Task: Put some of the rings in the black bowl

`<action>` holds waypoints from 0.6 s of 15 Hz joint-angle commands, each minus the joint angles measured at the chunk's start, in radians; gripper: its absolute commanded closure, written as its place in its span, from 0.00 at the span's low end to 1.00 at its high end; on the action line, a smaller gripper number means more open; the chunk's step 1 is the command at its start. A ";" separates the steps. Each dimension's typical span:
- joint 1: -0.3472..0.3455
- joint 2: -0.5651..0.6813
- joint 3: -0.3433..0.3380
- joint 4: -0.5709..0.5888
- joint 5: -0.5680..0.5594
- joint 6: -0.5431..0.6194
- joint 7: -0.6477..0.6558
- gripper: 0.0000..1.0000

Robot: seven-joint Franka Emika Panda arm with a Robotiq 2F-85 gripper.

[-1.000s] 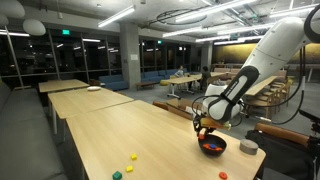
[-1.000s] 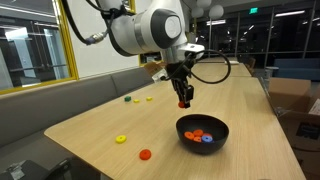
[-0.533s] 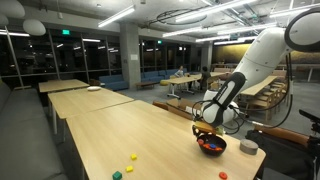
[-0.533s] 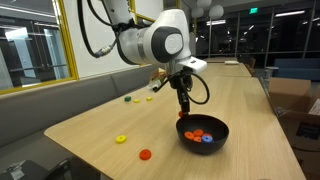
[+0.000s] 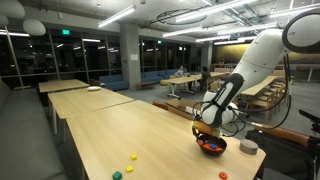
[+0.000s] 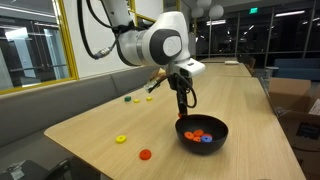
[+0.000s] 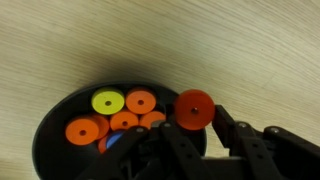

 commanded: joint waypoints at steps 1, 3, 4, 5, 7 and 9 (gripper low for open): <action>0.067 -0.020 -0.072 -0.017 -0.037 0.033 0.089 0.79; 0.092 -0.028 -0.105 -0.034 -0.053 0.049 0.131 0.79; 0.100 -0.031 -0.117 -0.044 -0.057 0.058 0.147 0.79; 0.106 -0.035 -0.128 -0.057 -0.059 0.070 0.160 0.79; 0.136 -0.045 -0.170 -0.084 -0.077 0.088 0.197 0.79; 0.163 -0.050 -0.209 -0.106 -0.094 0.103 0.229 0.79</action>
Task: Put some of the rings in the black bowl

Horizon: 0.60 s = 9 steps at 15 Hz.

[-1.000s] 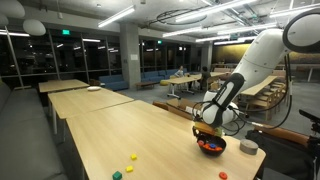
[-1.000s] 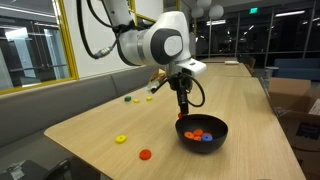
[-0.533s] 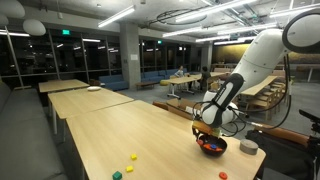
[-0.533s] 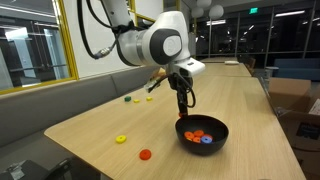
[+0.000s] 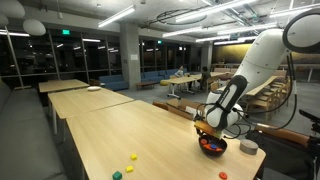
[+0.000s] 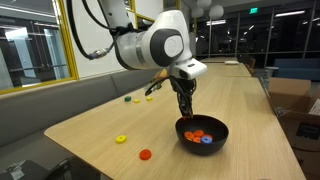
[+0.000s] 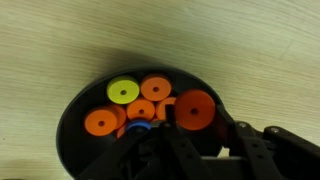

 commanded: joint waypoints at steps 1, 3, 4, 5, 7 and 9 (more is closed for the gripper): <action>0.068 -0.045 -0.086 -0.068 -0.047 0.051 0.082 0.79; 0.088 -0.046 -0.114 -0.082 -0.056 0.059 0.097 0.79; 0.093 -0.047 -0.120 -0.087 -0.054 0.056 0.101 0.66; 0.092 -0.050 -0.118 -0.091 -0.044 0.052 0.099 0.33; 0.082 -0.057 -0.102 -0.095 -0.028 0.041 0.091 0.26; 0.053 -0.079 -0.058 -0.101 -0.001 0.020 0.060 0.12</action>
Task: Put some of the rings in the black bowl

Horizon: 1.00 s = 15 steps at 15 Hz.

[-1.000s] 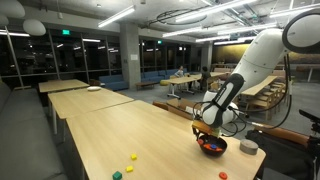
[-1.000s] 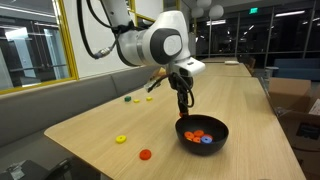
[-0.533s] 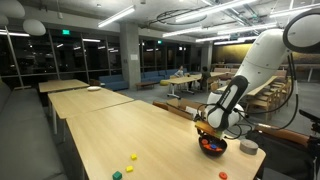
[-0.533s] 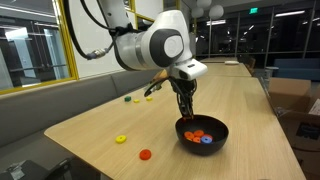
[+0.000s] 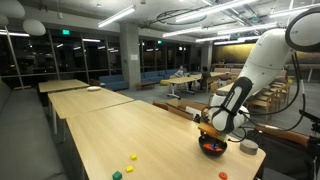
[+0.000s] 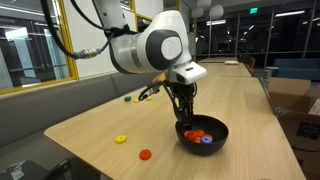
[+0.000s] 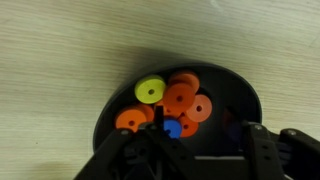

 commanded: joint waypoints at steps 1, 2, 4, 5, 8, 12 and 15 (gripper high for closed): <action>-0.022 -0.079 0.048 -0.034 0.034 -0.023 -0.027 0.03; -0.017 -0.100 0.055 -0.039 0.024 -0.039 -0.040 0.00; -0.005 -0.153 0.065 -0.047 0.000 -0.082 -0.066 0.00; 0.008 -0.183 0.061 -0.049 -0.023 -0.107 -0.074 0.00; 0.029 -0.300 0.073 -0.048 -0.100 -0.263 -0.149 0.00; -0.108 -0.460 0.285 -0.027 -0.082 -0.536 -0.303 0.00; -0.129 -0.556 0.370 0.011 -0.047 -0.748 -0.436 0.00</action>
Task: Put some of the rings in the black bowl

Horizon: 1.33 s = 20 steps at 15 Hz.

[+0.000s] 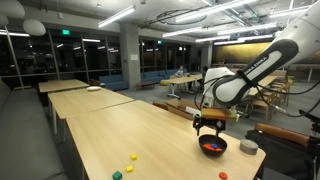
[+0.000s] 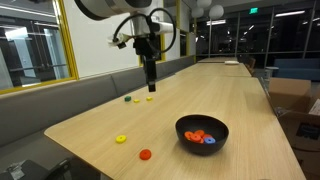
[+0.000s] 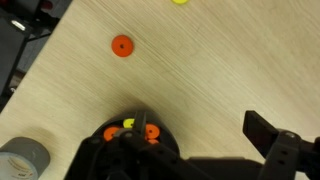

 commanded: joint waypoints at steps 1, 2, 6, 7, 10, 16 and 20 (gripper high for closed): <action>-0.042 -0.142 0.102 0.033 0.039 -0.242 -0.169 0.00; -0.043 -0.166 0.124 0.047 0.041 -0.307 -0.208 0.00; -0.045 -0.234 0.190 0.092 0.018 -0.515 -0.365 0.00; -0.046 -0.248 0.200 0.094 0.011 -0.543 -0.411 0.00; -0.050 -0.288 0.222 0.067 -0.029 -0.564 -0.549 0.00; -0.052 -0.373 0.235 -0.038 -0.134 -0.417 -0.686 0.00; -0.053 -0.427 0.227 -0.104 -0.109 -0.277 -0.696 0.00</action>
